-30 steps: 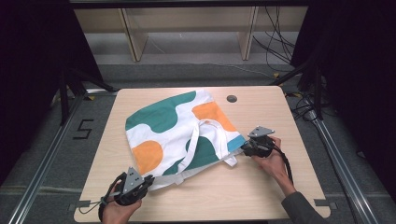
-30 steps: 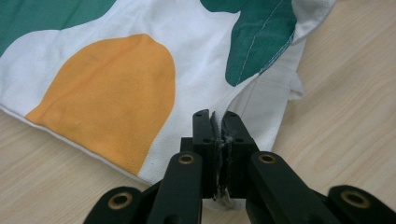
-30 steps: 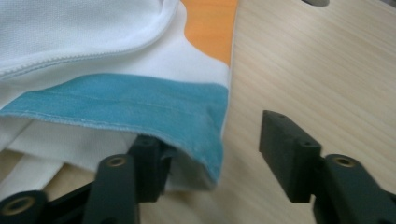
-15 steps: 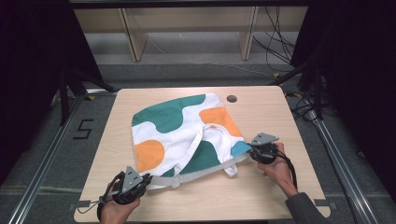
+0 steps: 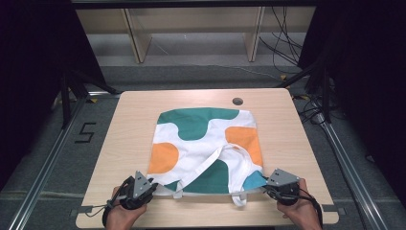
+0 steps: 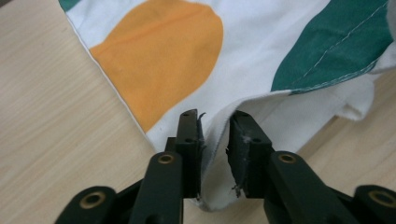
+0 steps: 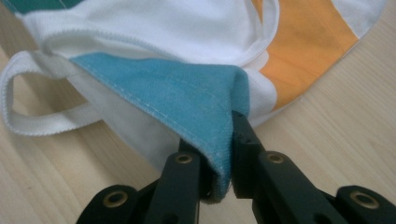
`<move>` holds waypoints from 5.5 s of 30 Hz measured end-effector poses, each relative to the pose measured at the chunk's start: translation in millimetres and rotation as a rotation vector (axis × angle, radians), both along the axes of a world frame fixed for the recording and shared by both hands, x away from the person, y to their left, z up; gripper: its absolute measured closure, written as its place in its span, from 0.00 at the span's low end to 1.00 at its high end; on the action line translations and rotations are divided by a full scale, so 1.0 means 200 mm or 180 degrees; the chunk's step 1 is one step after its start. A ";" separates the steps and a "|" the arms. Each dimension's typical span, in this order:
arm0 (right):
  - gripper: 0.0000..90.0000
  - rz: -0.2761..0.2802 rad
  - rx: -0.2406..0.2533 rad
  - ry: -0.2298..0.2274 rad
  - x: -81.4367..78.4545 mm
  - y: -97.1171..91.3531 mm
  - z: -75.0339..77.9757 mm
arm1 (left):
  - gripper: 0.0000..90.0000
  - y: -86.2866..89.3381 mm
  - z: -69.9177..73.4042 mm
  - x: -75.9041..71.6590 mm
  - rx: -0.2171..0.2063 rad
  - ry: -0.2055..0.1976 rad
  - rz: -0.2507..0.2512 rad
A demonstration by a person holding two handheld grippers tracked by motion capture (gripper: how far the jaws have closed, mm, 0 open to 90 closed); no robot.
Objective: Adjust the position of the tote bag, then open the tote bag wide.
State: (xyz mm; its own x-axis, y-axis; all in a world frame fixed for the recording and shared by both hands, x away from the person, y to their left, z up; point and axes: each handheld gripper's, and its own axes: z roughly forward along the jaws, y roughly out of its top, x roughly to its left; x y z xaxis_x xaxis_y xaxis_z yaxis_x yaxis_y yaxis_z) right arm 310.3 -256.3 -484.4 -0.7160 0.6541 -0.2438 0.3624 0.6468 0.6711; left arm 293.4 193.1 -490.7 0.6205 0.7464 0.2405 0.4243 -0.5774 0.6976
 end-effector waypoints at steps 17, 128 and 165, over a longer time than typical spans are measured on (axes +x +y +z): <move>0.64 -0.0182 0.0005 -0.0077 0.05 0.00 -0.05 | 0.49 0.08 -0.07 0.06 -0.0227 0.0204 0.0440; 0.98 -0.0127 0.0953 -0.1047 0.16 -0.19 0.85 | 0.91 0.06 0.73 0.14 -0.1547 -0.0693 -0.0410; 0.95 -0.0333 0.0488 -0.0369 0.25 -0.18 0.27 | 0.89 -0.11 0.05 0.32 -0.0933 0.0391 -0.0445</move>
State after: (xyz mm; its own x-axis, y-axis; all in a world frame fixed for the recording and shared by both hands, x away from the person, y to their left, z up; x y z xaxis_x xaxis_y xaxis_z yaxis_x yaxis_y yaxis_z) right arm 360.9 -292.8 -430.7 -0.6152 0.7592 -0.2126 0.3368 0.4969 0.7998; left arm 356.6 170.7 -480.2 0.7326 0.6785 -0.0545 0.4464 -0.4184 0.7910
